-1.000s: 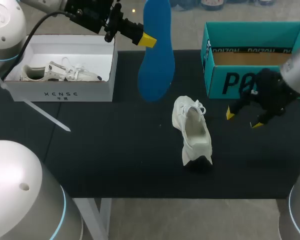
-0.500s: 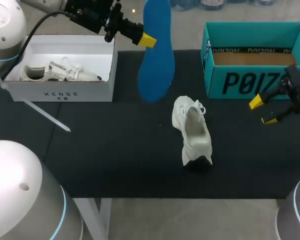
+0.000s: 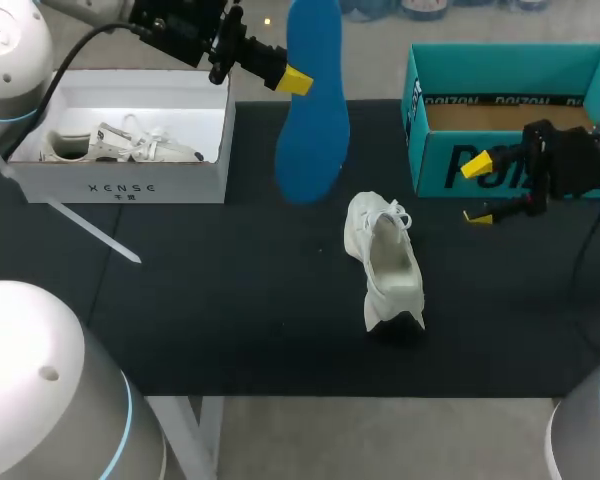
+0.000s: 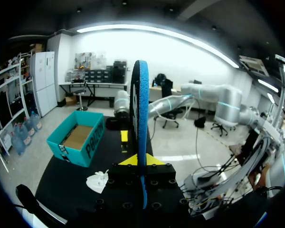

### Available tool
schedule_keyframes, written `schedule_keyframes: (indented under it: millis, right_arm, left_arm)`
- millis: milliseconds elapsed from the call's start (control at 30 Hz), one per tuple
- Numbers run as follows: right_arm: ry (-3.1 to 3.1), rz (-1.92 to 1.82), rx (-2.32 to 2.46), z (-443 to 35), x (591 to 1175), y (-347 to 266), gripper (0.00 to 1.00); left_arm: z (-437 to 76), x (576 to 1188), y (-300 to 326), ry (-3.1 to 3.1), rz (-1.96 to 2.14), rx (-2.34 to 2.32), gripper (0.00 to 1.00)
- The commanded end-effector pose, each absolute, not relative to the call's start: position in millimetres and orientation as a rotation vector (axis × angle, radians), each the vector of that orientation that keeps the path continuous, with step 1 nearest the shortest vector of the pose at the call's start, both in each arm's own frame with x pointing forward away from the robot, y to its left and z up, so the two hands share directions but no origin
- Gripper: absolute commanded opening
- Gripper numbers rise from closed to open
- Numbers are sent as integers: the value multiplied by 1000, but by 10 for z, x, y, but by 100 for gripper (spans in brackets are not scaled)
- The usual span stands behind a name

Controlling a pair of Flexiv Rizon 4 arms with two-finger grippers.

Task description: Take the shoe out of the shoebox, open the shoe tongue, remove and reinsert the insole, then place the shoe into the shoebox

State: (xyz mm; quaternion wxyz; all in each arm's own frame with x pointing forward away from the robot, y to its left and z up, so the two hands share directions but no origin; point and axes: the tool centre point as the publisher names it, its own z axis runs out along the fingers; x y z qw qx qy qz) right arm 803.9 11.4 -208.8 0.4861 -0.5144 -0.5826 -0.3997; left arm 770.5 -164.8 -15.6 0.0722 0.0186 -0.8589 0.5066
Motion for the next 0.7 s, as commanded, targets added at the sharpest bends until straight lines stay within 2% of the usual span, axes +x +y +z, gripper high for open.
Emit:
schedule_keyframes:
  millis: [33,700]
  right_arm:
    - [-1389,-1002,-1275,-1984,8050,343,100]
    - [-1292,-1064,-1280,-1677,8150,1324,100]
  left_arm:
    - [-160,7704,-1649,-2581,1523,56,0]
    - [-160,7704,-1649,-2581,1523,56,0]
